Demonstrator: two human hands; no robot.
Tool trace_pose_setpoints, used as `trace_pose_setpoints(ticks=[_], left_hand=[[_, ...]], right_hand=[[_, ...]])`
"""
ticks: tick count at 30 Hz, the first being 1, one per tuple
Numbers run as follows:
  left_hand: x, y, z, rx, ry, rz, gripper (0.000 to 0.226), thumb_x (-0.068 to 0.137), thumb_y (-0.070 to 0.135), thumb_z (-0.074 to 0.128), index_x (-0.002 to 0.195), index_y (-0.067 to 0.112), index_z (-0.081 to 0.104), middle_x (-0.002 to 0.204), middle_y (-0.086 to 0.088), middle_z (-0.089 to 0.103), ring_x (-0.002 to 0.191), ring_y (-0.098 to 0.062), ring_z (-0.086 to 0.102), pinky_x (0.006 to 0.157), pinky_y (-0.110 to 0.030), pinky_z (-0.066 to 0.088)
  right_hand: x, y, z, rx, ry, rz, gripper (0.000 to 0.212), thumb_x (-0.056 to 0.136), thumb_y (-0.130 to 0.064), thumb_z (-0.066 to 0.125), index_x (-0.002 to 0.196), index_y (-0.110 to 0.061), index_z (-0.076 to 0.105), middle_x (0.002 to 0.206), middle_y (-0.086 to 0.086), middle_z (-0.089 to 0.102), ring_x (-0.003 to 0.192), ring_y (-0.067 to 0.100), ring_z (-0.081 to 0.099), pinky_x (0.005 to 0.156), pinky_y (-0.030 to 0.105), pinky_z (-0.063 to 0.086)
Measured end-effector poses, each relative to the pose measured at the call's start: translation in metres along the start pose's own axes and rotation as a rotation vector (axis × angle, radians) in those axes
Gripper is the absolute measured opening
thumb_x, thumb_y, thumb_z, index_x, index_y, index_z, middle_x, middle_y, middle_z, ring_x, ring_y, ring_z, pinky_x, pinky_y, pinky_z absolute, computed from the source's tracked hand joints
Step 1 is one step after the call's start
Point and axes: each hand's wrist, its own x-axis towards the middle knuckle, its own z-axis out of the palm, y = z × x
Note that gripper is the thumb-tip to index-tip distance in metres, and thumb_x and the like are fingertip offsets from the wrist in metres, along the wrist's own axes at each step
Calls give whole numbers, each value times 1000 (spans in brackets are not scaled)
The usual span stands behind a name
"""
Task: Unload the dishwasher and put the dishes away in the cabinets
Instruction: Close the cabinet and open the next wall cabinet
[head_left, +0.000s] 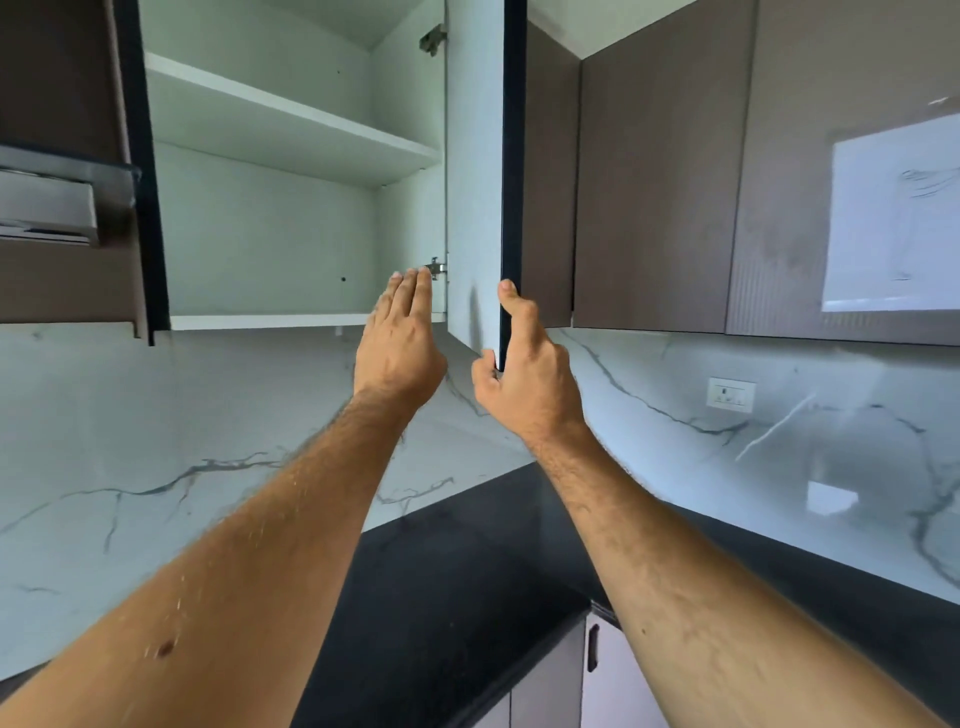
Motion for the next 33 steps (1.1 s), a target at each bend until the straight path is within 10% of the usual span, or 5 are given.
trace_pose_setpoints(ticks=[4, 13, 16, 26, 33], left_hand=[[13, 18, 15, -37, -11, 59, 85, 81, -3, 41, 157, 11, 4, 164, -5, 7, 151, -17, 1, 123, -30, 3], [37, 38, 50, -135, -46, 133, 85, 83, 0, 48, 156, 11, 6, 164, -5, 9, 151, -18, 2, 123, -31, 4], [39, 42, 62, -171, -60, 151, 85, 83, -1, 46, 156, 11, 6, 164, -5, 9, 151, -18, 1, 123, -30, 4], [53, 58, 94, -278, -68, 192, 87, 81, -4, 45, 156, 11, 4, 164, -4, 6, 151, -17, 0, 123, -29, 3], [60, 65, 122, -322, -86, 244, 87, 81, -5, 45, 156, 10, 5, 164, -5, 7, 151, -19, 0, 123, -28, 2]], right_hand=[[2, 17, -8, -9, 74, 79, 68, 73, -9, 61, 136, -17, 36, 123, 4, 68, 70, 36, 68, 52, 34, 57], [0, 76, -26, 8, 188, 253, 55, 76, 4, 58, 129, -4, 43, 146, -1, 51, 75, 25, 67, 62, 23, 50], [-1, 93, -29, 2, 183, 304, 58, 81, 5, 56, 135, -8, 38, 152, -2, 44, 110, 22, 62, 80, 18, 47], [2, 131, -25, -240, 180, 471, 86, 86, 4, 62, 155, -15, 16, 137, 10, 38, 115, 27, 51, 83, 23, 39], [6, 157, -16, -489, 74, 447, 96, 87, -9, 71, 157, -10, 7, 163, 14, 5, 135, 36, 36, 106, 42, 43]])
